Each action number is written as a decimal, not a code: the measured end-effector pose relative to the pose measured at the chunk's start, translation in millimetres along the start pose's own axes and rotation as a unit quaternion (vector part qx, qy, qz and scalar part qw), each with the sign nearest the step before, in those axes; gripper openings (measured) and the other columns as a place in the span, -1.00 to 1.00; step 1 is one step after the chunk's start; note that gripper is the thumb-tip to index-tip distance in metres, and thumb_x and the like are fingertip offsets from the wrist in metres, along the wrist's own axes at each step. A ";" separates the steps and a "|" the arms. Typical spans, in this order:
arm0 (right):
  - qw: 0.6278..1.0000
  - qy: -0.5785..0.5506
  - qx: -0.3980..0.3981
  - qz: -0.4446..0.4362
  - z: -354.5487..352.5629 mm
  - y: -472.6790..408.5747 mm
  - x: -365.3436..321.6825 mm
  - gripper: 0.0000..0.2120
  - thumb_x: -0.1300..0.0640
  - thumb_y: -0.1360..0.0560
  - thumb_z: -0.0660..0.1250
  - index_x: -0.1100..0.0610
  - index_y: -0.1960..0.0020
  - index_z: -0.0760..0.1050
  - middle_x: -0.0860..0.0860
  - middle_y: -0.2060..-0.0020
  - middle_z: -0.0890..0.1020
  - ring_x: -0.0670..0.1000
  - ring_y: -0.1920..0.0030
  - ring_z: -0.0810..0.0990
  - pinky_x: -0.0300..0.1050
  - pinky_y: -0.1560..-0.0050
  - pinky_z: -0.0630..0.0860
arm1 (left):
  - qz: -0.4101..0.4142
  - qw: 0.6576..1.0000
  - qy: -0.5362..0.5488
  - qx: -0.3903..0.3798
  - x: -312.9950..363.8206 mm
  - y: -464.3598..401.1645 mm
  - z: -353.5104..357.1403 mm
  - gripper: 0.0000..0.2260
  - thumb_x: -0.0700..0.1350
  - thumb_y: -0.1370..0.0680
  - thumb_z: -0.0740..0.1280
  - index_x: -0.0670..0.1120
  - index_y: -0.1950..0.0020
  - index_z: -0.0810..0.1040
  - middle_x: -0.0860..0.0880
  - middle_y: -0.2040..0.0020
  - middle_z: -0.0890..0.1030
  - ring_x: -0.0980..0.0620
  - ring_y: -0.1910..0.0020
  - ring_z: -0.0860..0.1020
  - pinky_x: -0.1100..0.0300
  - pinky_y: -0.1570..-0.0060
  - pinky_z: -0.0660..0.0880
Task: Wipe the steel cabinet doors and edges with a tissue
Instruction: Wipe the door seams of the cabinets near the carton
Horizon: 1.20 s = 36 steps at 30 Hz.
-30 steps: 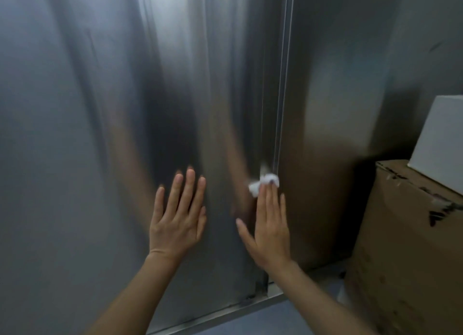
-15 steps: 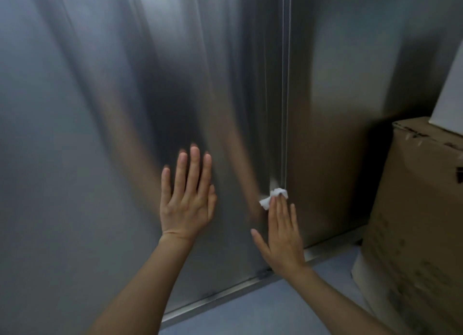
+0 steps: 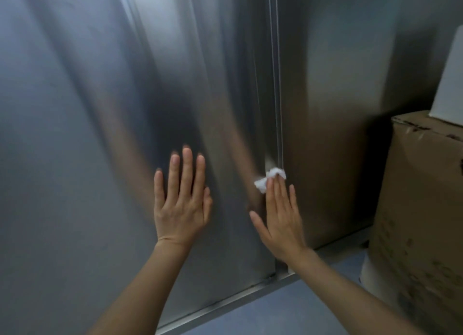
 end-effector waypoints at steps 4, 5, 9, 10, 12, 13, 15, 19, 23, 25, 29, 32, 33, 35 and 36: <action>0.991 -0.074 0.111 0.025 -66.3 -125.1 -27.8 -0.35 -0.12 -0.68 -0.08 0.34 -0.56 0.00 0.23 -0.56 0.11 0.17 -0.58 0.07 0.08 -0.58 -0.12 | -0.003 1.000 0.005 0.001 -1.8 -0.6 -3.2 -0.47 -0.04 -0.66 0.04 -0.15 -0.62 0.08 -0.13 -0.63 -0.06 -0.10 -0.61 -0.04 -0.08 -0.56 -0.11; 0.989 -0.078 0.125 0.026 -75.7 -145.2 -29.8 -0.36 -0.10 -0.68 -0.06 0.35 -0.56 0.04 0.24 -0.55 0.14 0.17 -0.58 0.08 0.10 -0.57 -0.12 | -0.001 1.000 0.005 0.001 -1.5 -1.1 -3.6 -0.47 -0.04 -0.66 0.04 -0.15 -0.62 0.07 -0.13 -0.63 -0.06 -0.10 -0.61 -0.04 -0.08 -0.56 -0.11; 0.994 -0.060 0.095 0.012 -53.8 -103.9 -19.3 -0.33 -0.14 -0.67 -0.02 0.32 -0.57 0.00 0.20 -0.57 0.08 0.10 -0.59 0.00 0.10 -0.58 -0.06 | -0.004 1.000 0.002 -0.006 -0.5 -1.8 -2.1 -0.46 -0.04 -0.66 0.04 -0.14 -0.62 0.07 -0.12 -0.63 -0.06 -0.10 -0.61 -0.04 -0.08 -0.56 -0.11; 0.996 -0.052 0.067 0.013 -37.4 -70.4 -14.9 -0.29 -0.18 -0.66 0.01 0.31 -0.57 -0.04 0.17 -0.58 0.03 0.12 -0.59 -0.01 0.10 -0.58 -0.03 | -0.003 1.000 -0.001 -0.008 -0.6 -1.2 -1.2 -0.46 -0.03 -0.66 0.04 -0.14 -0.62 0.07 -0.12 -0.63 -0.06 -0.10 -0.61 -0.03 -0.08 -0.56 -0.10; 1.000 -0.025 0.007 0.009 -8.0 -7.0 -5.2 -0.21 -0.24 -0.63 0.06 0.25 -0.60 -0.12 0.11 -0.61 -0.08 0.12 -0.60 -0.02 0.12 -0.57 0.03 | 0.001 1.000 -0.011 -0.006 -0.7 0.1 -0.7 -0.47 -0.04 -0.66 0.05 -0.15 -0.62 0.10 -0.13 -0.63 -0.04 -0.11 -0.61 -0.02 -0.08 -0.56 -0.09; 1.000 -0.013 -0.016 0.009 2.8 13.4 -0.4 -0.18 -0.26 -0.61 0.07 0.21 -0.62 -0.18 0.08 -0.62 -0.12 0.10 -0.60 -0.03 0.11 -0.56 0.04 | 0.002 1.000 -0.013 -0.003 -0.6 0.0 -1.0 -0.47 -0.04 -0.66 0.05 -0.16 -0.61 0.11 -0.13 -0.63 -0.03 -0.11 -0.61 -0.02 -0.08 -0.56 -0.08; 0.999 0.005 -0.035 0.010 13.2 30.2 5.3 -0.14 -0.28 -0.59 0.07 0.19 -0.61 -0.23 0.04 -0.62 -0.16 0.07 -0.61 -0.07 0.07 -0.57 0.00 | 0.000 1.000 0.001 -0.005 -1.2 0.0 -2.7 -0.47 -0.04 -0.66 0.05 -0.16 -0.61 0.11 -0.13 -0.63 -0.02 -0.10 -0.61 -0.03 -0.08 -0.55 -0.07; 0.999 0.013 -0.037 -0.004 15.2 27.5 4.7 -0.17 -0.29 -0.62 0.02 0.20 -0.61 -0.24 0.04 -0.61 -0.18 0.07 -0.61 -0.08 0.00 -0.59 -0.10 | -0.011 0.998 0.063 -0.024 0.5 4.2 -8.0 -0.47 -0.07 -0.65 0.07 -0.16 -0.61 0.11 -0.15 -0.60 0.03 -0.09 -0.61 -0.06 -0.11 -0.54 -0.07; 1.000 -0.008 -0.023 0.004 18.9 28.5 6.3 -0.19 -0.29 -0.63 -0.01 0.26 -0.60 -0.15 0.05 -0.61 -0.20 0.08 -0.61 -0.09 0.01 -0.59 -0.10 | -0.001 0.994 0.099 -0.036 31.6 44.3 -12.1 -0.47 -0.04 -0.65 0.06 -0.16 -0.61 0.11 -0.11 -0.63 -0.02 -0.09 -0.61 -0.06 -0.12 -0.53 -0.07; 1.000 -0.007 -0.017 0.007 22.6 27.9 8.9 -0.19 -0.27 -0.63 0.02 0.31 -0.58 -0.10 0.08 -0.60 -0.14 0.09 -0.61 -0.08 0.02 -0.59 -0.08 | 0.013 0.993 0.103 -0.059 50.6 73.0 -3.6 -0.46 -0.02 -0.65 0.05 -0.13 -0.62 0.08 -0.09 -0.63 -0.06 -0.09 -0.61 -0.04 -0.13 -0.53 -0.07; 0.998 0.025 -0.052 -0.035 41.3 70.9 19.1 -0.19 -0.25 -0.62 0.04 0.24 -0.61 -0.18 0.10 -0.61 -0.17 0.08 -0.61 -0.09 0.03 -0.59 -0.08 | 0.011 0.996 0.067 -0.060 62.4 102.7 22.2 -0.43 -0.03 -0.64 0.07 -0.11 -0.63 0.03 -0.08 -0.64 -0.06 -0.09 -0.61 -0.04 -0.12 -0.54 -0.11; 0.990 0.051 -0.110 -0.075 55.4 122.5 27.8 -0.20 -0.28 -0.64 -0.03 0.21 -0.61 -0.22 0.09 -0.61 -0.15 0.08 -0.61 -0.06 0.12 -0.54 0.04 | 0.012 0.999 0.033 -0.028 62.6 105.6 29.5 -0.45 -0.04 -0.64 0.08 -0.11 -0.63 0.06 -0.09 -0.64 -0.03 -0.10 -0.61 -0.02 -0.13 -0.53 -0.10; 0.989 0.053 -0.115 -0.078 56.4 127.8 29.9 -0.21 -0.29 -0.64 -0.05 0.21 -0.61 -0.21 0.09 -0.61 -0.15 0.07 -0.61 -0.05 0.12 -0.54 0.04 | 0.014 0.999 0.029 -0.022 62.9 106.3 30.1 -0.45 -0.04 -0.64 0.08 -0.11 -0.63 0.07 -0.10 -0.63 -0.02 -0.10 -0.61 -0.02 -0.14 -0.53 -0.09; 0.992 0.044 -0.094 -0.073 49.3 107.6 27.5 -0.22 -0.30 -0.65 -0.08 0.23 -0.61 -0.16 0.10 -0.61 -0.15 0.06 -0.61 -0.08 0.07 -0.58 -0.09 | 0.015 0.999 0.029 -0.017 63.1 106.7 29.6 -0.45 -0.04 -0.64 0.09 -0.12 -0.62 0.10 -0.10 -0.63 0.00 -0.11 -0.61 -0.01 -0.14 -0.53 -0.07; 0.995 0.032 -0.073 -0.067 41.0 85.6 22.9 -0.23 -0.29 -0.65 -0.08 0.24 -0.61 -0.14 0.11 -0.61 -0.13 0.06 -0.61 -0.09 0.05 -0.58 -0.16 | 0.015 0.999 0.030 -0.017 63.1 106.6 29.4 -0.45 -0.04 -0.63 0.10 -0.12 -0.62 0.11 -0.10 -0.63 0.01 -0.11 -0.61 0.00 -0.14 -0.53 -0.07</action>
Point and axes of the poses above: each hand's wrist, its own y-axis away from the middle knuckle, its own z-axis out of the palm, x = y × z, the point moved 9 cm from there along -y, towards the middle knuckle
